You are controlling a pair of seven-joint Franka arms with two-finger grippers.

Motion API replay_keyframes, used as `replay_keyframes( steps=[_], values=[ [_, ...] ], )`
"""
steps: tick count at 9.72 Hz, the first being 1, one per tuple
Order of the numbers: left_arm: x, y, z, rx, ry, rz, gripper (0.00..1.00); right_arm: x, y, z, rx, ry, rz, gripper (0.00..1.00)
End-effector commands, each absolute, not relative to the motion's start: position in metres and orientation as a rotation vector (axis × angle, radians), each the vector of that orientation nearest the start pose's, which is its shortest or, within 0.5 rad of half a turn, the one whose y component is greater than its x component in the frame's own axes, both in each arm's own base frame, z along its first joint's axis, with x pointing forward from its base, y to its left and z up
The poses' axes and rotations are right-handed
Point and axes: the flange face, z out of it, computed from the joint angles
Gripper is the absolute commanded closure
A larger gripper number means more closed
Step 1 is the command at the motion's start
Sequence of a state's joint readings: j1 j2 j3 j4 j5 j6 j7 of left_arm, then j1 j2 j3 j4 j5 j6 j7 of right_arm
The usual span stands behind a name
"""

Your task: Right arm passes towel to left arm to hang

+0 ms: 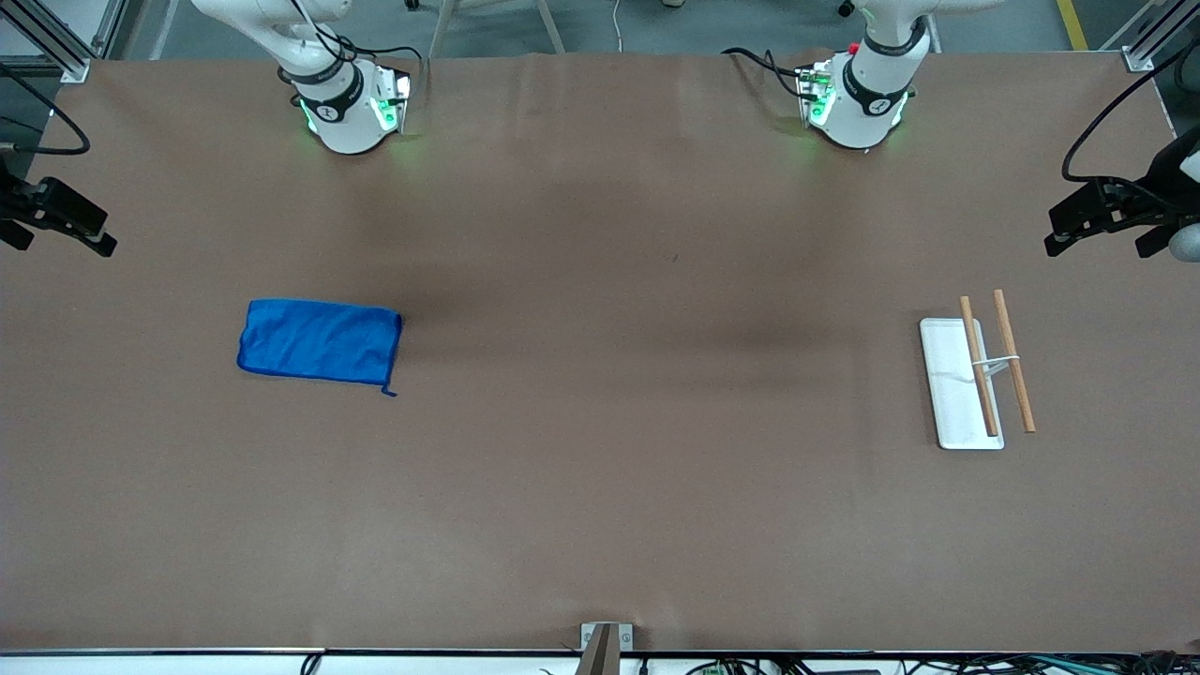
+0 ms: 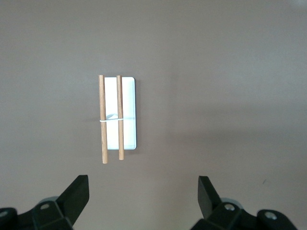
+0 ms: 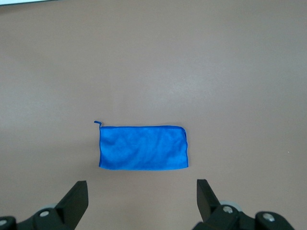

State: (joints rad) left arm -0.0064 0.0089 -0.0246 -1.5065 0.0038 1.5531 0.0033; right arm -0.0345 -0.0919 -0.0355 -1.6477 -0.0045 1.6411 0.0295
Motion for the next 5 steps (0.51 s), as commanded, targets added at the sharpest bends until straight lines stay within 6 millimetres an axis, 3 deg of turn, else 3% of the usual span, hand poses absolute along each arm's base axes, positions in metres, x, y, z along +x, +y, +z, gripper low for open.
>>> replay_keyframes(
  steps=[1,4,5],
  values=[
    [0.558,-0.016,0.630,-3.143,0.043,0.012,0.00,0.530,-0.045,0.645,-3.135,0.183,-0.137,0.00],
    [0.560,-0.016,0.627,-3.143,0.043,0.017,0.00,0.529,-0.039,0.641,-3.137,0.169,-0.113,0.00],
    [0.561,-0.016,0.627,-3.143,0.043,0.015,0.00,0.528,-0.041,0.622,-3.149,0.159,-0.053,0.00]
  ],
)
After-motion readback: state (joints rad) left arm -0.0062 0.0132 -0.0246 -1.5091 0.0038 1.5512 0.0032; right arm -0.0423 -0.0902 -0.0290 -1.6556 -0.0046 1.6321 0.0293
